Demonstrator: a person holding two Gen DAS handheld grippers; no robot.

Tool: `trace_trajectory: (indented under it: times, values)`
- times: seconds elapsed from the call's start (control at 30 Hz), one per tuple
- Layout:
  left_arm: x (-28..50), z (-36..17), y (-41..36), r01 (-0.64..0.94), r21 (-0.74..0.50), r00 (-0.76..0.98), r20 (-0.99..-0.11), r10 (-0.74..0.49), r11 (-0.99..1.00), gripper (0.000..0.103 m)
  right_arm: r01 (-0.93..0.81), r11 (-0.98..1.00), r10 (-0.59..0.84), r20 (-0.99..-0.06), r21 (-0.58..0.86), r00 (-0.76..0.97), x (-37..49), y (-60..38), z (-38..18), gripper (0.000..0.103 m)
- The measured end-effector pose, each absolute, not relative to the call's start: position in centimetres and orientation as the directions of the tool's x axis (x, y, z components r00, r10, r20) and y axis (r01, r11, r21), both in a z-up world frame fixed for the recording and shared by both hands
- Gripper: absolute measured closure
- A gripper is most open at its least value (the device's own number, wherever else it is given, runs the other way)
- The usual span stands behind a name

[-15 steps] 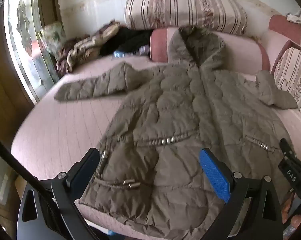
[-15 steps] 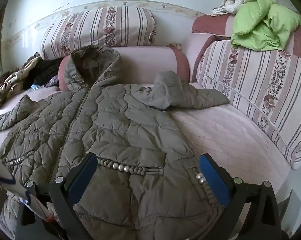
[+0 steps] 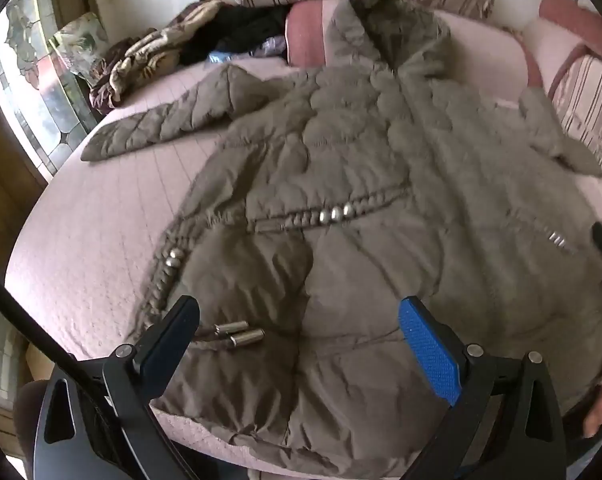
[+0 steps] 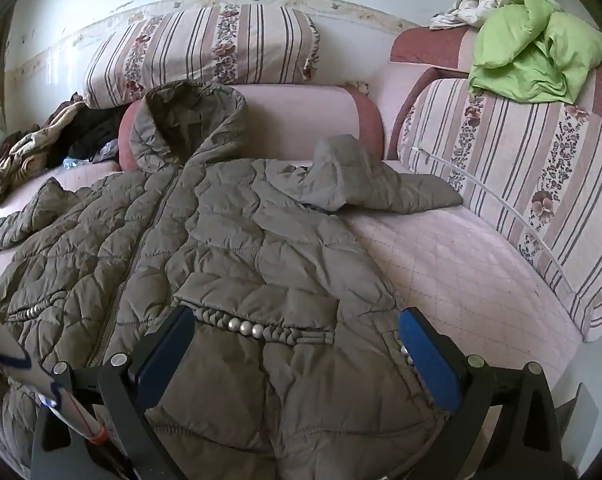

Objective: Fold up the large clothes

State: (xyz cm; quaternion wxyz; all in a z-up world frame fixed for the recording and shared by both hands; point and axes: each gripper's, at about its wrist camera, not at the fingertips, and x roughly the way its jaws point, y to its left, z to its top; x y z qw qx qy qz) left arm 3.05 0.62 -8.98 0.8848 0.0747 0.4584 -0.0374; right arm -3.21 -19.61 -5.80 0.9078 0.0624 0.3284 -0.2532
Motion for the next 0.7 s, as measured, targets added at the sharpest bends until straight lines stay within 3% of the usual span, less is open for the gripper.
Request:
trace_trajectory:
  times: [0.23,0.7]
  values:
    - [3.8,-11.7,1.0,0.148,0.143,0.561,-0.827,0.036,0.979,0.003,0.501,0.863,-0.421,-0.640,-0.064,0.643,-2.9,-19.4,-5.8,0.000]
    - [4.6,-12.3,2.0,0.146,0.075,0.490,-0.872,-0.006,0.986,0.000,0.514,0.857,-0.409,-0.660,-0.042,0.629,-2.8,-20.2,-6.0,0.000]
